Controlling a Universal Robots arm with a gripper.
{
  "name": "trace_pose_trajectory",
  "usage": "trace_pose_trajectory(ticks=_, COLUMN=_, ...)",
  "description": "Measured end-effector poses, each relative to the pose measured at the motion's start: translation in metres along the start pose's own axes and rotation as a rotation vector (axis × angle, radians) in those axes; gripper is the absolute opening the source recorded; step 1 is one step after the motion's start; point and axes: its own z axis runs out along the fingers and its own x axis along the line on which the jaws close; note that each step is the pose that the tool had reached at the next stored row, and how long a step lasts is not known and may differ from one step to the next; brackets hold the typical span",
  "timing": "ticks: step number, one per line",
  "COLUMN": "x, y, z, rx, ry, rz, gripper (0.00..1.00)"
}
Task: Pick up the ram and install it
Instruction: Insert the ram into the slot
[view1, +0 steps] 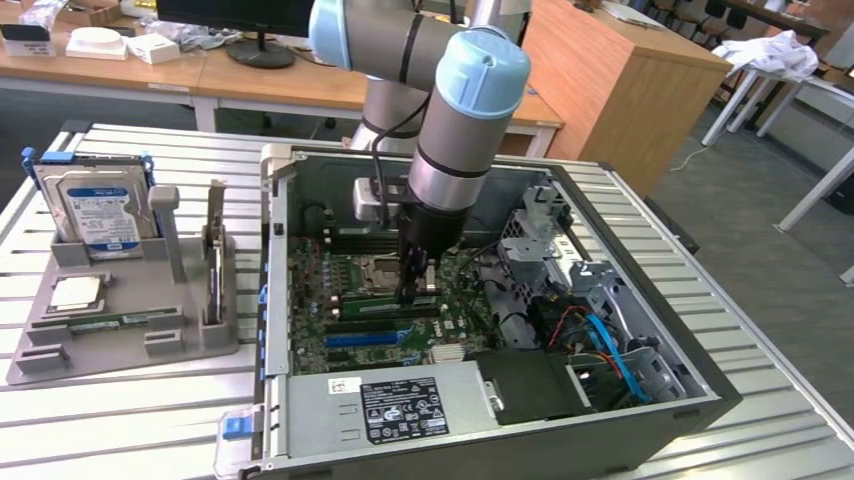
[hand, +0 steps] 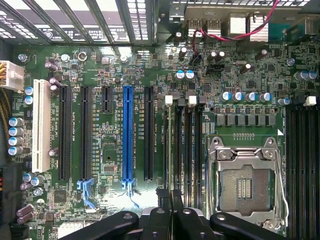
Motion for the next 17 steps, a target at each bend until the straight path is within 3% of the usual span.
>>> trace_pose_trajectory(ticks=3, x=0.0, y=0.0, z=0.0, rx=-0.0001, ry=-0.0001, rz=0.0, gripper=0.12)
trace_pose_trajectory(ticks=4, x=0.0001, y=-0.0007, z=0.0003, rx=-0.0233, ry=0.0012, rz=0.0, gripper=0.12)
trace_pose_trajectory(ticks=17, x=0.0, y=-0.0014, z=0.0004, rx=-0.0267, ry=0.0003, rz=0.001, gripper=0.12)
